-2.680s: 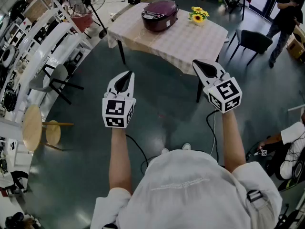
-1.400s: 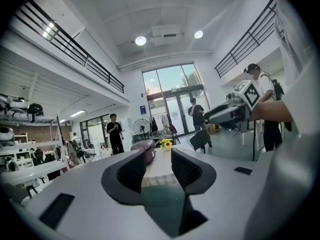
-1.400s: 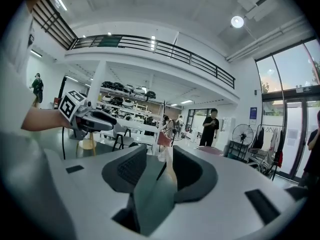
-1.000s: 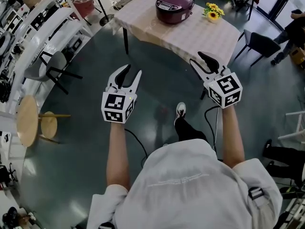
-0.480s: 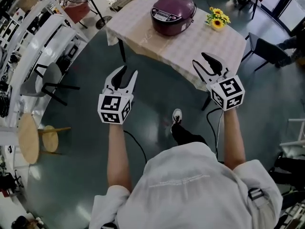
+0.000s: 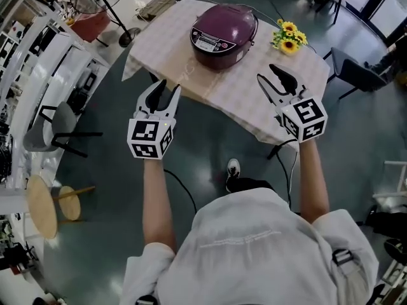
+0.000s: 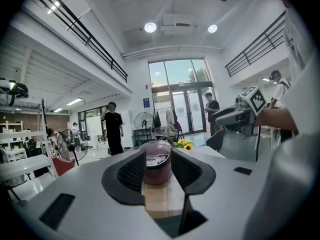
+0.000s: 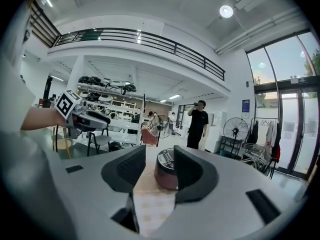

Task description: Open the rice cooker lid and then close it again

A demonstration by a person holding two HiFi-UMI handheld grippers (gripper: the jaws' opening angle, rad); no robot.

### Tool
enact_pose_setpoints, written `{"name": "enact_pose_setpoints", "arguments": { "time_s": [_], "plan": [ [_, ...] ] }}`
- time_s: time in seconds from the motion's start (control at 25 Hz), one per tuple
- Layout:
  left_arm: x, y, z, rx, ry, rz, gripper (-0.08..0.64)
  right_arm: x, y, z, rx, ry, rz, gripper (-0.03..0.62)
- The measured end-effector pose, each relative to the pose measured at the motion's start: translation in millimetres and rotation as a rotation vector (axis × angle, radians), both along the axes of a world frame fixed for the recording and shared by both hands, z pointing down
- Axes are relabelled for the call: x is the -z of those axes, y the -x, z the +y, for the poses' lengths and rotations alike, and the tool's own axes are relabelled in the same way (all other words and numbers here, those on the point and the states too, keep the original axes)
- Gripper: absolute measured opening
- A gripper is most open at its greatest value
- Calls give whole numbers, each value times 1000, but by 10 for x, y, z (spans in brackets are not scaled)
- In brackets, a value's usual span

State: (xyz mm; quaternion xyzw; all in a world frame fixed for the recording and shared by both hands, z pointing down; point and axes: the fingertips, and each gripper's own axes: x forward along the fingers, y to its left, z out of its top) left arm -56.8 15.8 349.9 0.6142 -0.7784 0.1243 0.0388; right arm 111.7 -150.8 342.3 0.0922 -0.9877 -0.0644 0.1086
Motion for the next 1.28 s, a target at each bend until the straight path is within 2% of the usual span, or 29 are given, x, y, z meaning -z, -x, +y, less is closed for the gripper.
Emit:
{"name": "enact_pose_setpoints", "arguments": {
  "time_s": [0.28,0.6,0.8,1.0,1.28],
  "plan": [
    [21,326,-490,-25,-9,14,166,-2,275,-396,-29,22,7,187],
    [-158,830,-719,-101,22,32,166,-260,714,-424,-80,55,42,187],
    [-213,1304,-994,-228,35,36,166,-286,1059,-520,-205,42,37,186],
    [-171,1682,-1317,-354,35,44,166,-300,1310,-471,-343,67,21,186],
    [-355,1931,-1727,-497,99,59,153,-426,1402,-433,-532,110,8,187]
  ]
}}
